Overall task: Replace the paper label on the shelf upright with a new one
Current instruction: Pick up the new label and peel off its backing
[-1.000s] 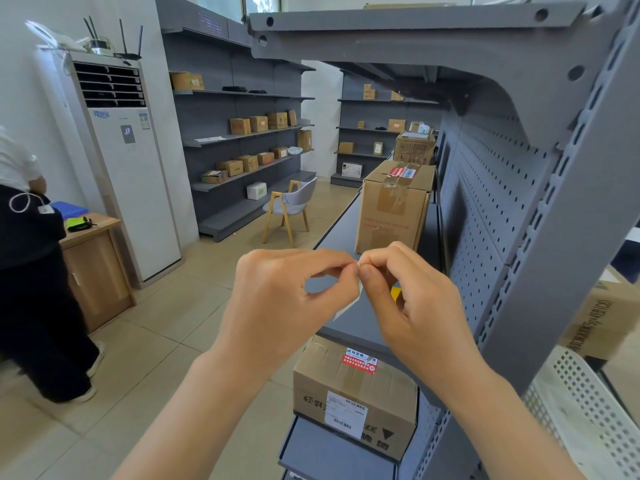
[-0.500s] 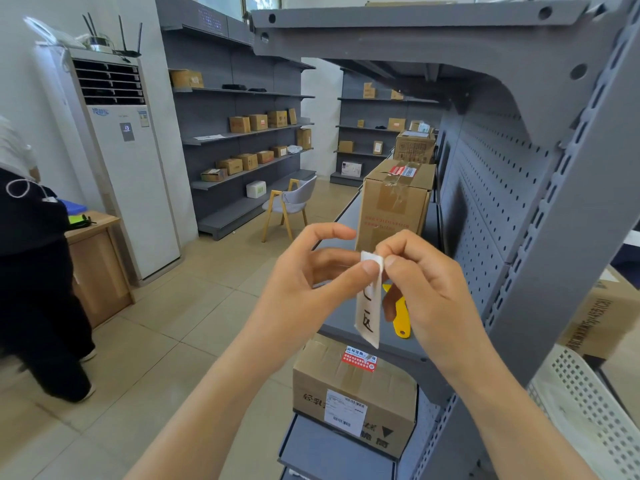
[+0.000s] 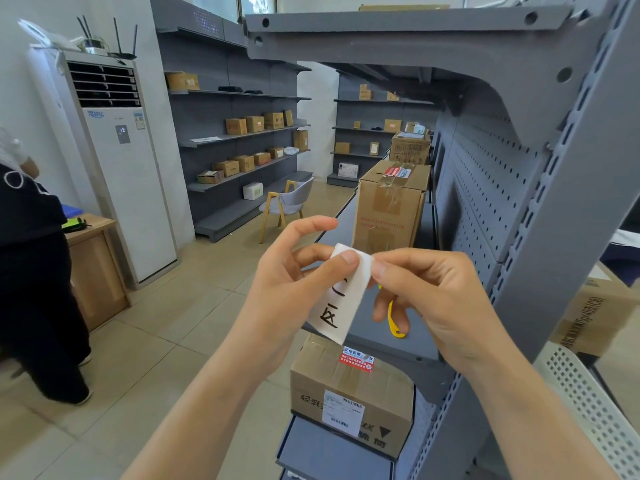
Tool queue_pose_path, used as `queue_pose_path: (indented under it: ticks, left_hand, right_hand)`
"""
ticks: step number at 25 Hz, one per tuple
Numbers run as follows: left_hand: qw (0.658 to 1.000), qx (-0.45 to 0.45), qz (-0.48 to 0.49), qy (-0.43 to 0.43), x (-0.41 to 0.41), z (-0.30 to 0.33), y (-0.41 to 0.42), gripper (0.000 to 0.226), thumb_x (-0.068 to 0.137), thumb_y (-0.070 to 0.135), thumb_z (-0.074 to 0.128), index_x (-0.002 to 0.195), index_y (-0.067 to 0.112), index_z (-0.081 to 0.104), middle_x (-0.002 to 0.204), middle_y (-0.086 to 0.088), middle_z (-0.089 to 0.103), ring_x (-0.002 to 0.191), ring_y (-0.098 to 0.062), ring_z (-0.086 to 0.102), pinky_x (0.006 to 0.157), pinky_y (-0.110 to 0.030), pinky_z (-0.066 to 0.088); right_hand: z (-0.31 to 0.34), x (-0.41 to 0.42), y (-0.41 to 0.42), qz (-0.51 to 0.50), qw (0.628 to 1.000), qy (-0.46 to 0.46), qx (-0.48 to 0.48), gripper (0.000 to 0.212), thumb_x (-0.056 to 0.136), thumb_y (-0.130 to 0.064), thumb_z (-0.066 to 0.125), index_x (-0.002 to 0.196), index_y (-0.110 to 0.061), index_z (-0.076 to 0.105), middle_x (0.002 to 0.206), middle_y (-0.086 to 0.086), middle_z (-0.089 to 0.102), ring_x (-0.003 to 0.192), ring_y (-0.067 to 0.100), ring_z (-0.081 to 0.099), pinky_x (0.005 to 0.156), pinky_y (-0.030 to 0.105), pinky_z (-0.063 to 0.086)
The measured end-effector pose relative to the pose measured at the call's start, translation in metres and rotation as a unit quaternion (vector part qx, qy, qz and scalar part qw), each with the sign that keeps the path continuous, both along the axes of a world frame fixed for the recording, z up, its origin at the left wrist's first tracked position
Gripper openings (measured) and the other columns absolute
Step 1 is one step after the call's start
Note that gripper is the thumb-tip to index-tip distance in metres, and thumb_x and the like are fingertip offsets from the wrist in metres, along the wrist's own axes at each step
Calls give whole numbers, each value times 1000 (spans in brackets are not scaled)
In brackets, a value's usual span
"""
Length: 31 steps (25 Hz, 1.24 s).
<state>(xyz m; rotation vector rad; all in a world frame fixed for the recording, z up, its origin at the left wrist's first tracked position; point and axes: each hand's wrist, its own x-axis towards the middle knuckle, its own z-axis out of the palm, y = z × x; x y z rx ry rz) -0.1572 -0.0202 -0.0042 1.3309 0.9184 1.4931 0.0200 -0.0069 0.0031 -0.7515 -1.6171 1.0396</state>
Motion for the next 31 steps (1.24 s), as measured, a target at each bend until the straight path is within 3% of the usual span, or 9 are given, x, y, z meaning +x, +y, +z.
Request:
queue_pose_path:
  ticks: [8, 12, 14, 17, 23, 25, 28, 31]
  left_hand:
    - [1000, 22, -2, 1, 0, -1, -1, 46, 71, 32, 73, 114, 26, 62, 82, -3, 76, 67, -19, 74, 55, -29, 58]
    - [999, 41, 8, 15, 2, -3, -3, 25, 81, 23, 74, 103, 24, 62, 81, -1, 76, 63, -18, 73, 54, -28, 56]
    - [996, 69, 31, 42, 3, -5, -4, 15, 88, 14, 72, 97, 23, 65, 86, -4, 77, 66, -28, 73, 56, -30, 56]
    - [992, 102, 63, 48, 3, -5, -5, 13, 90, 10, 72, 95, 22, 66, 91, -6, 76, 73, -36, 71, 54, -29, 55]
    - [988, 124, 70, 58, 3, -4, -6, 14, 89, 13, 72, 98, 21, 63, 91, -4, 75, 71, -30, 74, 54, -30, 58]
    - [988, 127, 68, 63, 5, -5, -6, 11, 89, 17, 72, 97, 21, 65, 90, -2, 75, 71, -30, 74, 57, -32, 58]
    - [969, 186, 100, 130, 6, -10, -4, 11, 89, 29, 69, 99, 28, 73, 95, 6, 73, 89, -11, 73, 71, -17, 57]
    - [941, 243, 123, 203, 4, -14, -3, 20, 91, 35, 67, 109, 31, 75, 104, 10, 72, 100, -13, 69, 81, -17, 55]
  right_hand:
    - [-1, -1, -2, 9, 1000, -3, -25, 19, 82, -13, 68, 80, -21, 85, 76, 4, 81, 47, 14, 65, 39, 19, 44]
    - [-1, -2, -2, -7, 1000, -7, -18, 22, 80, -11, 67, 73, -24, 84, 70, 3, 79, 45, 13, 62, 38, 19, 42]
    - [-1, -2, -3, -22, 1000, -8, -10, 21, 79, -12, 68, 71, -23, 84, 68, 2, 78, 44, 11, 61, 38, 19, 41]
    - [-2, -1, -3, -26, 999, -4, -17, 19, 79, -16, 68, 72, -23, 84, 72, 3, 80, 44, 13, 61, 39, 20, 42]
    - [-2, -1, -3, -31, 999, 3, -9, 18, 80, -16, 69, 71, -23, 84, 70, 2, 80, 44, 11, 61, 39, 18, 42]
    - [-2, -2, -4, -32, 999, 9, 1, 20, 80, -14, 69, 70, -24, 83, 67, 0, 78, 43, 9, 59, 39, 18, 41]
    - [-1, -2, -6, -42, 999, -5, 33, 22, 87, -8, 74, 73, -22, 82, 57, -5, 74, 39, 5, 56, 40, 16, 42]
    - [-2, -1, -6, -64, 995, -21, 67, 20, 93, -8, 70, 80, -19, 80, 53, -7, 69, 39, 4, 54, 41, 17, 43]
